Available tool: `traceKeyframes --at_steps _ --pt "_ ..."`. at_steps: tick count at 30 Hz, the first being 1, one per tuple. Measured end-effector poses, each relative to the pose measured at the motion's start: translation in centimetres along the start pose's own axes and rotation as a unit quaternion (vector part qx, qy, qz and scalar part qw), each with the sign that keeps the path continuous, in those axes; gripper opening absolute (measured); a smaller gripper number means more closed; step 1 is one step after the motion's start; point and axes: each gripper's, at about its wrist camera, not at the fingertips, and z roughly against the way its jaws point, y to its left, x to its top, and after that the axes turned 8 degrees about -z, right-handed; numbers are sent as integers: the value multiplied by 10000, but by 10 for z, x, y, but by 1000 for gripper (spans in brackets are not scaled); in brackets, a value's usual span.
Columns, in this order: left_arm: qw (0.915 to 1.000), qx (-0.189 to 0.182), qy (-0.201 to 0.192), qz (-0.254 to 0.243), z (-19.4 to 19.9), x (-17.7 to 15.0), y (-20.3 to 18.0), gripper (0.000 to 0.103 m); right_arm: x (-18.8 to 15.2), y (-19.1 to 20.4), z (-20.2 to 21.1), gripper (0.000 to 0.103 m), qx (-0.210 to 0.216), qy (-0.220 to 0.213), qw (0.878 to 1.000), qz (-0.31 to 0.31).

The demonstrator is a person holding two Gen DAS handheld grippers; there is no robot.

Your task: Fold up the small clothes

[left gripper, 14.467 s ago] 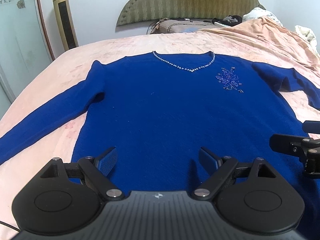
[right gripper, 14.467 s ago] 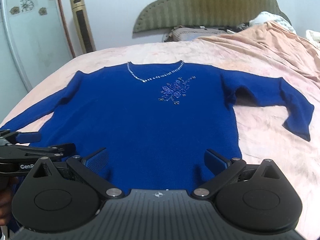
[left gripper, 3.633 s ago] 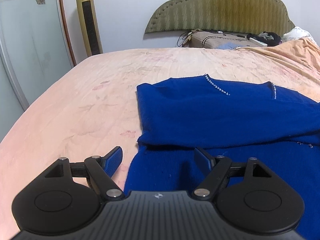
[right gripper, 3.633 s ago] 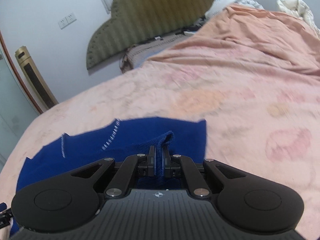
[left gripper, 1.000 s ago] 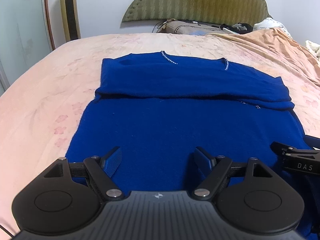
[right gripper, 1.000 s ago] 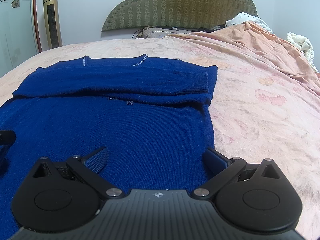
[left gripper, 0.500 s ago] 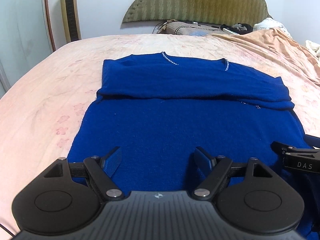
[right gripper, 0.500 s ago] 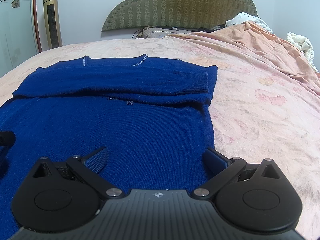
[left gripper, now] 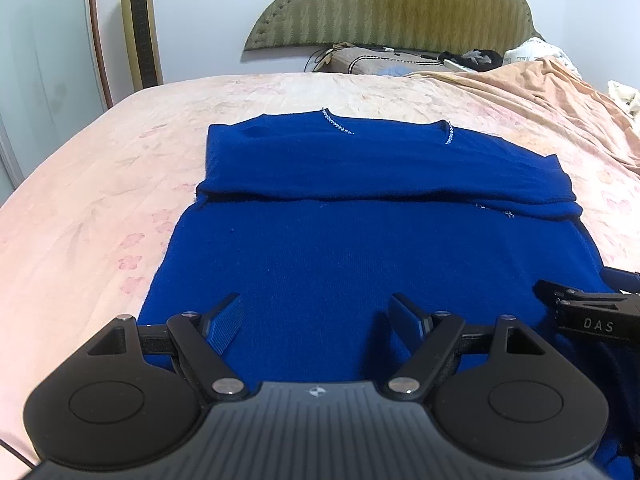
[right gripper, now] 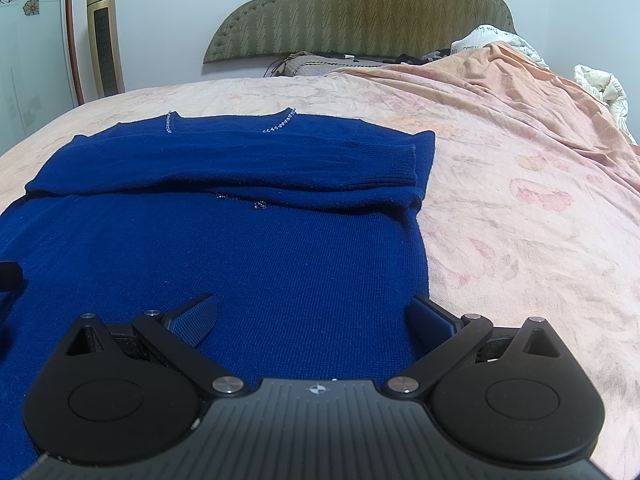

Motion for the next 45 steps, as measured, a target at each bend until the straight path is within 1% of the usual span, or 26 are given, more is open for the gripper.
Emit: traceKeyframes --at_steps 5,6,7,13,14,16,19,22,24,27,29,31,35,40,43,45 --pt "10000 31 -35 -1 11 -6 8 80 0 0 0 103 -2 -1 10000 0" --pt "10000 28 -16 18 13 -8 11 84 0 0 0 103 -4 -1 10000 4" --pt "10000 24 -2 35 15 -11 14 86 0 0 0 103 -1 0 10000 -1" --pt "10000 13 32 -66 23 -22 20 86 1 -1 0 103 12 13 10000 -9" --pt "10000 -31 25 -89 26 -23 21 86 1 -4 2 103 88 46 9999 -16" --pt "9998 -169 12 -109 30 -26 23 86 1 -11 13 103 387 110 9992 16" --pt "9993 -361 50 -82 35 -31 29 86 -7 -21 40 101 710 -34 9974 116" --pt "9989 -459 127 -35 37 -38 36 86 -15 -28 68 102 759 -91 9964 369" --pt "9992 -376 143 -7 40 -41 38 86 -22 -35 83 102 847 -22 9956 394" --pt "9998 -127 119 12 45 -44 38 86 -30 -43 98 103 1034 190 9943 190" --pt "9999 -22 115 70 47 -45 38 86 -34 -41 104 103 1072 356 9936 99" --pt "9997 -15 156 166 47 -45 39 86 -39 -32 109 103 1085 472 9928 163" --pt "9995 53 226 213 50 -45 40 86 -46 -11 117 103 1139 498 9913 441" --pt "9994 258 206 92 55 -50 42 87 -53 2 121 103 1024 563 9913 605" --pt "9988 415 257 28 55 -52 43 87 -54 3 123 103 1184 538 9900 541" --pt "9986 450 266 32 55 -53 44 87 -53 1 126 103 1344 582 9884 412"
